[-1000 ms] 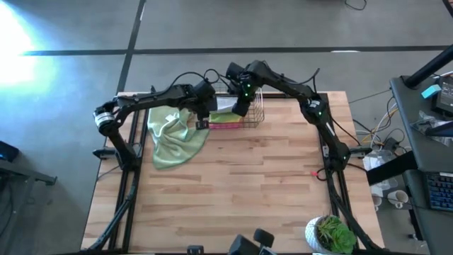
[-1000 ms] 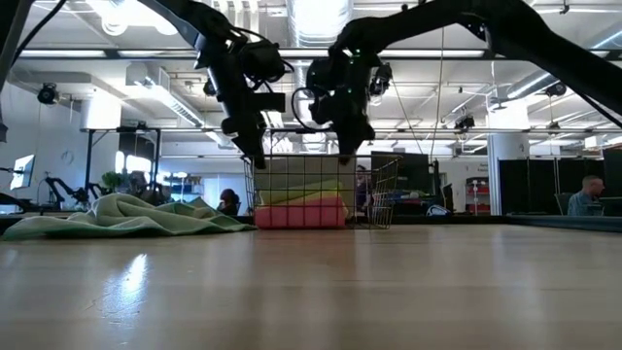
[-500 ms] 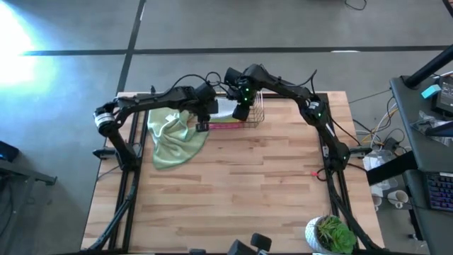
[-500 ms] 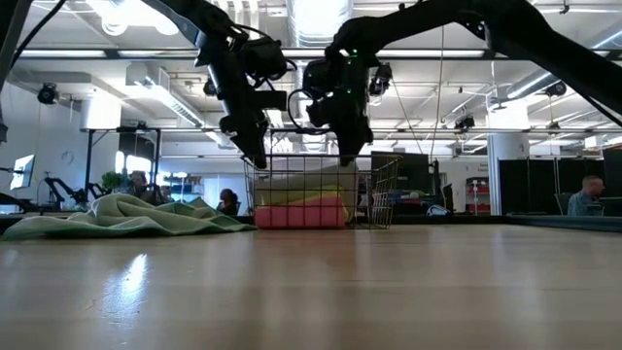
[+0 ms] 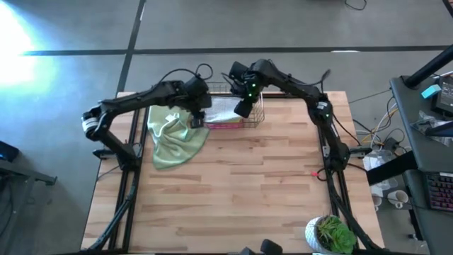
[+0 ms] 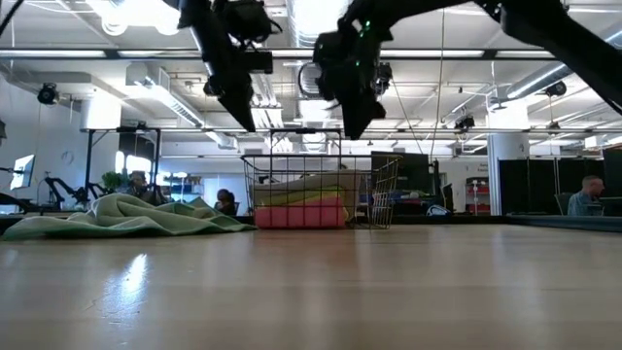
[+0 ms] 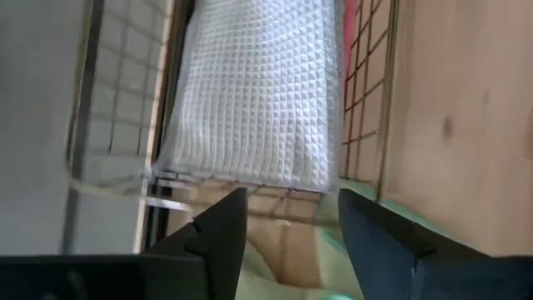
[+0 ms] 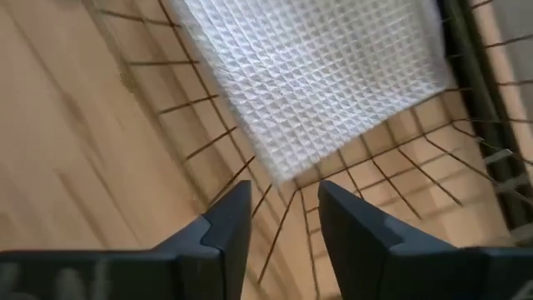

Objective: Fold microfiber towels
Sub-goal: Fold the light green microfiber cloth

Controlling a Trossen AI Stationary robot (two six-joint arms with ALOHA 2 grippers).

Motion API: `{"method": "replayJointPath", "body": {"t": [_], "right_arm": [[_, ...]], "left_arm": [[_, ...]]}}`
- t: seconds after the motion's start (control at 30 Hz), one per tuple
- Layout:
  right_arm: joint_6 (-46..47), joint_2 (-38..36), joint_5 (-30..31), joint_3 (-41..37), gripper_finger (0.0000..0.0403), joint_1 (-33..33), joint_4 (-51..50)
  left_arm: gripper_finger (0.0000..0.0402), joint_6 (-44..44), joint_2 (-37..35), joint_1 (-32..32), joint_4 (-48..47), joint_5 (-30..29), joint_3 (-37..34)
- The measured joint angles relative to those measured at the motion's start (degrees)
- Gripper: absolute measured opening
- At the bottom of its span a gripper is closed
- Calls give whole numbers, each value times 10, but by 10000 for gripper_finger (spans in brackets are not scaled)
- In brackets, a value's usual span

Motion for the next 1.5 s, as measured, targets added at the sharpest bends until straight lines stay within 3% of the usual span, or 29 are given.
{"method": "replayJointPath", "body": {"t": [0.27,0.5,0.67,0.83,1.1,1.33,1.5], "right_arm": [[59,-78,0,-1,114,33,4],[100,-100,3,-7,105,108,18],[133,-100,60,-26,98,167,53],[171,-100,65,-43,97,204,63],[216,-99,64,-55,86,246,65],[236,-98,60,-74,82,276,65],[241,-98,60,-92,83,296,64]], "left_arm": [[173,-125,-84,-15,-10,3,-66],[173,-201,-155,-57,18,4,-187],[173,-269,-200,-95,87,4,-288],[173,-337,-227,-134,101,4,-361],[173,-379,-231,-196,114,4,-431],[173,-440,-195,-200,152,1,-483],[173,-441,-161,-214,161,44,-487]]}}
